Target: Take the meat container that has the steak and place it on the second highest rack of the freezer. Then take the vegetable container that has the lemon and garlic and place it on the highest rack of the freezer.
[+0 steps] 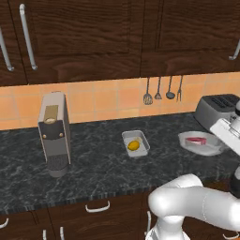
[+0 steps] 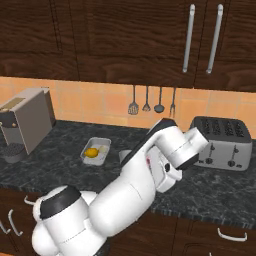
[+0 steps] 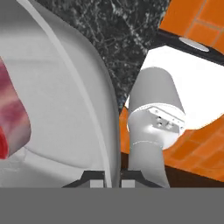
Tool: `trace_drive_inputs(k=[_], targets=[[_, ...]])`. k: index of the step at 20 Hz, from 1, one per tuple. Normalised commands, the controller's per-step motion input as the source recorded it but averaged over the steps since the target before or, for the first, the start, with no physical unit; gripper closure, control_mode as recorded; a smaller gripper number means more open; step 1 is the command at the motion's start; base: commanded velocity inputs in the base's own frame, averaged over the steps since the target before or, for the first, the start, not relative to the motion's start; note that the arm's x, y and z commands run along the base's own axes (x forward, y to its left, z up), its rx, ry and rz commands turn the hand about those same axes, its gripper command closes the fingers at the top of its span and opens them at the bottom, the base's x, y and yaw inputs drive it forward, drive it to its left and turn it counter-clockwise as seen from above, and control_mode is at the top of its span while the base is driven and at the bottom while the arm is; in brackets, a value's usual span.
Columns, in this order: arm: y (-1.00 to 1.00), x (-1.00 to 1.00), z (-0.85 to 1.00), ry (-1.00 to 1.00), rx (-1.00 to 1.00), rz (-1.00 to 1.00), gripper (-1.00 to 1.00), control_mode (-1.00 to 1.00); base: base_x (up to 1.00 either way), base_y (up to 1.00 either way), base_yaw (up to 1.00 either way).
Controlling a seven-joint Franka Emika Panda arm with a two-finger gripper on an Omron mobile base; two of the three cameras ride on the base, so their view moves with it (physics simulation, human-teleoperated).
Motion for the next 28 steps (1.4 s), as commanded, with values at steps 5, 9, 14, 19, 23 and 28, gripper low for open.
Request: trace_drive_inputs(k=[5, 9, 14, 19, 23, 28], targets=[[0.56, -0.43, 0.78, -0.46, 0.00, -0.01, 1.00, -1.00, 0.00, 0.00, 0.00], [0.84, -0.23, 0.94, -0.26, 0.00, 0.00, 1.00, -1.00, 0.00, 0.00, 0.00], [0.93, -0.24, 0.64, -0.13, 0.00, 0.00, 1.00, -1.00, 0.00, 0.00, 0.00], [0.48, -0.41, 0.45, -0.08, 0.00, 0.00, 1.00, -1.00, 0.00, 0.00, 0.00], [0.25, -0.11, -0.06, 0.00, -0.01, 0.04, 1.00, -1.00, 0.00, 0.00, 0.00], [0.53, -0.05, 0.00, 0.04, -0.03, 0.00, 1.00, -1.00, 0.00, 0.00, 0.00]])
